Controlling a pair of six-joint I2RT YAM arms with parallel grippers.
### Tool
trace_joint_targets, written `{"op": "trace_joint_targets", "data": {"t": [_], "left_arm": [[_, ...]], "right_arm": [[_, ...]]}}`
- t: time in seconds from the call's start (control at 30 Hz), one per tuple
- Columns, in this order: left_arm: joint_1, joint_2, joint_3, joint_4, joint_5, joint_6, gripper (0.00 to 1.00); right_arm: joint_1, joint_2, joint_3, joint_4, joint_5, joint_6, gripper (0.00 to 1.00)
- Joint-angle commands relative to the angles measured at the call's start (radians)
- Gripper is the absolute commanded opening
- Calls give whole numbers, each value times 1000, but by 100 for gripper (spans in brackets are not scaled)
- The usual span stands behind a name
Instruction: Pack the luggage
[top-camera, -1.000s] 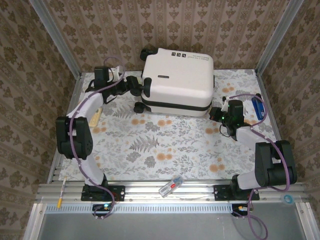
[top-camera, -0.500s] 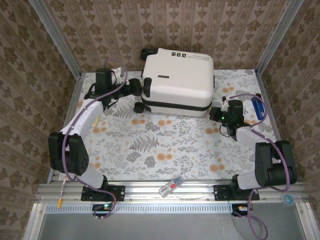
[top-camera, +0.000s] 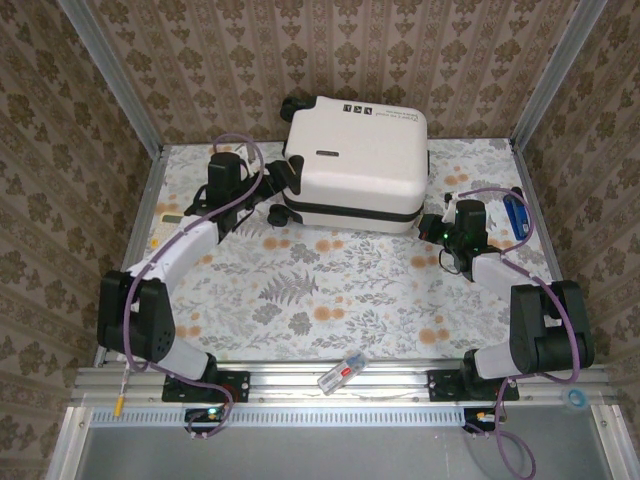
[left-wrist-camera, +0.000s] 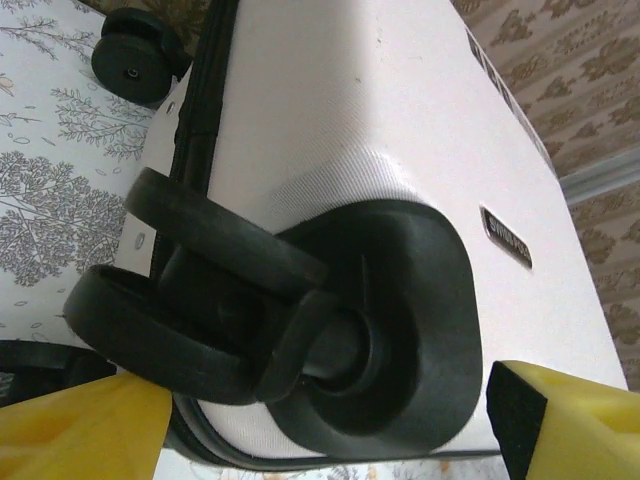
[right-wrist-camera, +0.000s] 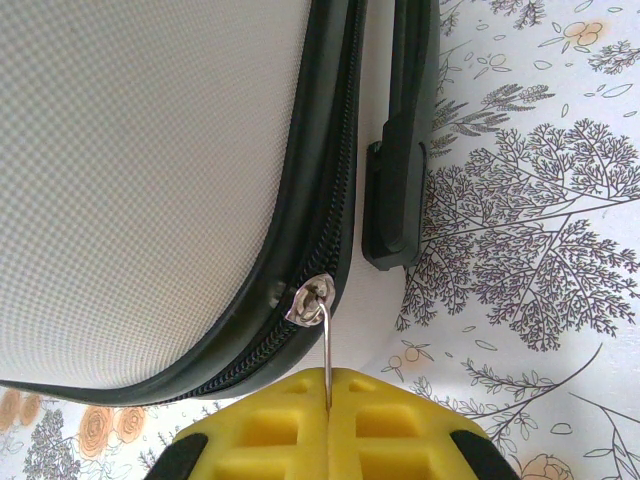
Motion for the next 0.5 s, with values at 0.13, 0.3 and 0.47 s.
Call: {"op": "trace_joint_targets", "data": {"t": [0.13,0.3,0.47], "left_arm": [[38,70,-44,310,32,-209,82],[40,125,-39,422,65,-289,76],[29,156,-41,492,84,-335,71]], "right_arm": [[5,-39,9,72,14,-6,0],[6,-43,9,69,18,-8,0],[6,-49,4,68,22,-10,0]]}}
